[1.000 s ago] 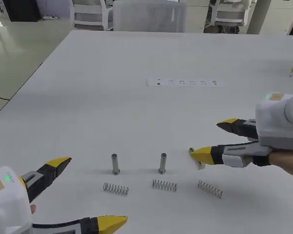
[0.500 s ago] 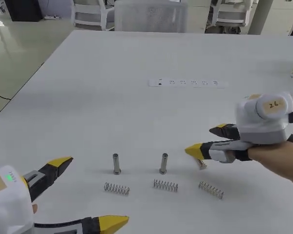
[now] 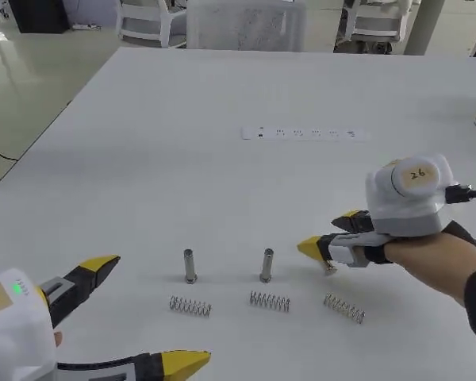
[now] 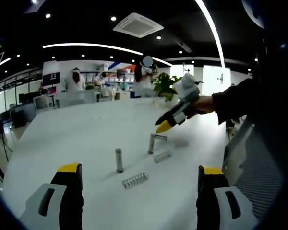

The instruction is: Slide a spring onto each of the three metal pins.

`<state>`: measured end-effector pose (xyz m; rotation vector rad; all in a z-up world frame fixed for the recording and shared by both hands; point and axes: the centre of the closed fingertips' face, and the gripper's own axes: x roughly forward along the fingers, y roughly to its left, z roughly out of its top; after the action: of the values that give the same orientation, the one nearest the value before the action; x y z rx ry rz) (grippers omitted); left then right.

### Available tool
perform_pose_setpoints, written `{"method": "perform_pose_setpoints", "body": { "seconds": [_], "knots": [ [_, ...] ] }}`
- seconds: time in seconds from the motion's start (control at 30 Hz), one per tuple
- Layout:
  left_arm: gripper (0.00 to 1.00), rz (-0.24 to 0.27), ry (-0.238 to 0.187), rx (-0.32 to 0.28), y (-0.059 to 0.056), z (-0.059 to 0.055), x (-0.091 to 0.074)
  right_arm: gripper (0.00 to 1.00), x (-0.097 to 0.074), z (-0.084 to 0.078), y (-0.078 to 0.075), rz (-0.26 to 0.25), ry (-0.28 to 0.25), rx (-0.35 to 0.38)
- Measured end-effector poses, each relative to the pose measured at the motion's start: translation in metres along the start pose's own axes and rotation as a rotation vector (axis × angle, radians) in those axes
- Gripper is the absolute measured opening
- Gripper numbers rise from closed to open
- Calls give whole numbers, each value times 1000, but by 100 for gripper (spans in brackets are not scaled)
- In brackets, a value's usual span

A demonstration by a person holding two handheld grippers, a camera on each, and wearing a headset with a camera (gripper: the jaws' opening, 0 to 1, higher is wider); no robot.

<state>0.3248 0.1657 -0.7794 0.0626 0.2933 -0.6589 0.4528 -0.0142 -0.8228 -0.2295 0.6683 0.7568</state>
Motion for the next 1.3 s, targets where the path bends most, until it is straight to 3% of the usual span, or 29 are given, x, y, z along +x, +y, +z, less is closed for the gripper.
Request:
{"method": "perform_pose_setpoints", "body": {
  "seconds": [0.27, 0.8, 0.93, 1.3],
  "knots": [
    [97, -8, 10, 1, -1, -2, 1, 34, 12, -16, -7, -33, 65, 35],
    [97, -6, 14, -1, 2, -3, 0, 29, 23, -32, -5, -77, 152, 5],
    [97, -8, 14, 1, 2, -2, 0, 28, 19, -28, -7, -93, 145, 13],
    [97, -5, 12, -3, 4, -2, -1, 9, 20, -30, -3, -116, 162, 22]
  ]
}}
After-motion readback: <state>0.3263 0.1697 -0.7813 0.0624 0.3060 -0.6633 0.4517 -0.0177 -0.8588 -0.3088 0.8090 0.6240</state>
